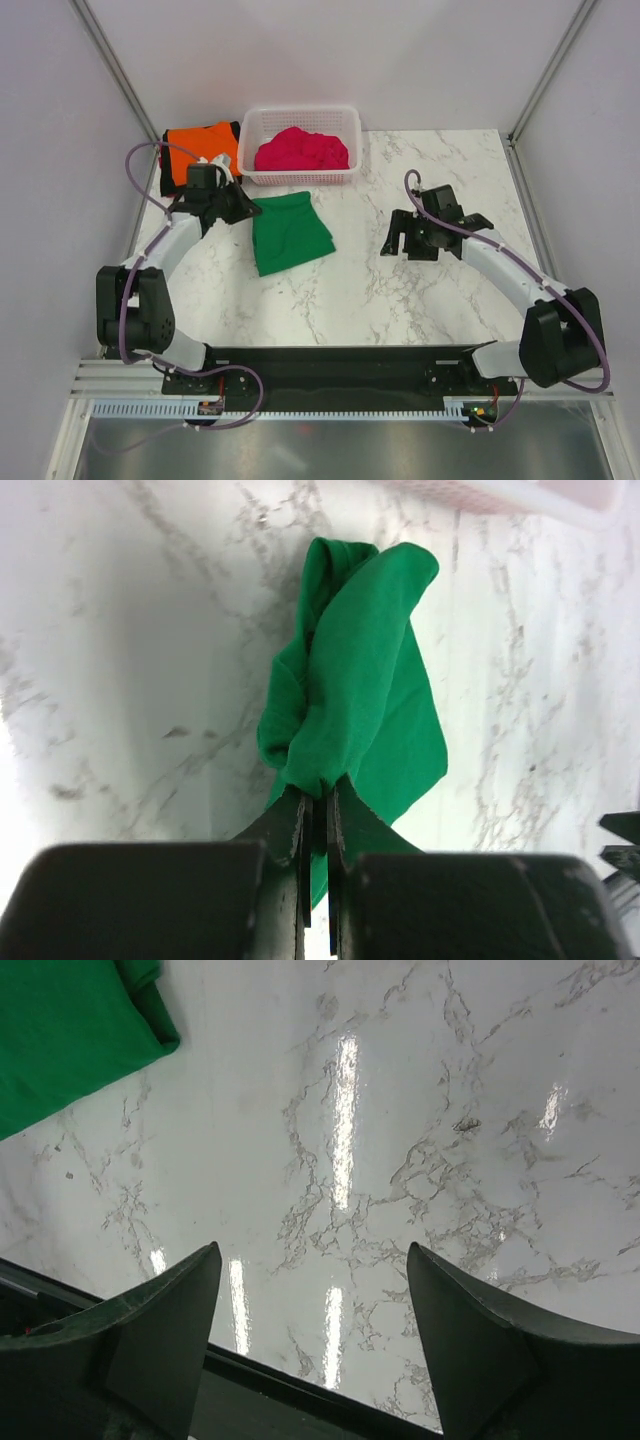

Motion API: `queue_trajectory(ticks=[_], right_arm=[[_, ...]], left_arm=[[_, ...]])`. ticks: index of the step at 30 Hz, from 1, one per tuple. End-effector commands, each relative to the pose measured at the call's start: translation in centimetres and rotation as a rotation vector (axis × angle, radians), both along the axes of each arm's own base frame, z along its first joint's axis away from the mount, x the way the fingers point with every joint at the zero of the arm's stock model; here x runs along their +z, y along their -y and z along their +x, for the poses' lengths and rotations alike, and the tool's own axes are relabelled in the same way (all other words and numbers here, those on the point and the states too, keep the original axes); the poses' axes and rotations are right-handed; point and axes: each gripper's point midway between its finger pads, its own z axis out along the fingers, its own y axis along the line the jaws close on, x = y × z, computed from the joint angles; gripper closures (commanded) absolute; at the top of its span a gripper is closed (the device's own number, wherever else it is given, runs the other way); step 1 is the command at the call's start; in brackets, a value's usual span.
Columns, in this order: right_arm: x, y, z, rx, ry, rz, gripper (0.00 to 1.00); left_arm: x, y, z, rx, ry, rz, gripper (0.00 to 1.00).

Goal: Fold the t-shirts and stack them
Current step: Neatly place the folded tshirt to the corner

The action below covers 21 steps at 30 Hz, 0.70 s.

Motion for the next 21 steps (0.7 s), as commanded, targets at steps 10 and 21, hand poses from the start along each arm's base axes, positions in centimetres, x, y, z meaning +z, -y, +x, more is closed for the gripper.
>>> queue_trajectory(ticks=[10, 21], right_arm=[[3.3, -0.6, -2.9, 0.040, 0.068, 0.111, 0.17], [3.6, -0.1, -3.3, 0.065, 0.067, 0.080, 0.17]], left_arm=[[9.5, -8.2, 1.7, 0.001, 0.239, 0.315, 0.98], [21.1, -9.9, 3.9, 0.076, 0.520, 0.393, 0.98]])
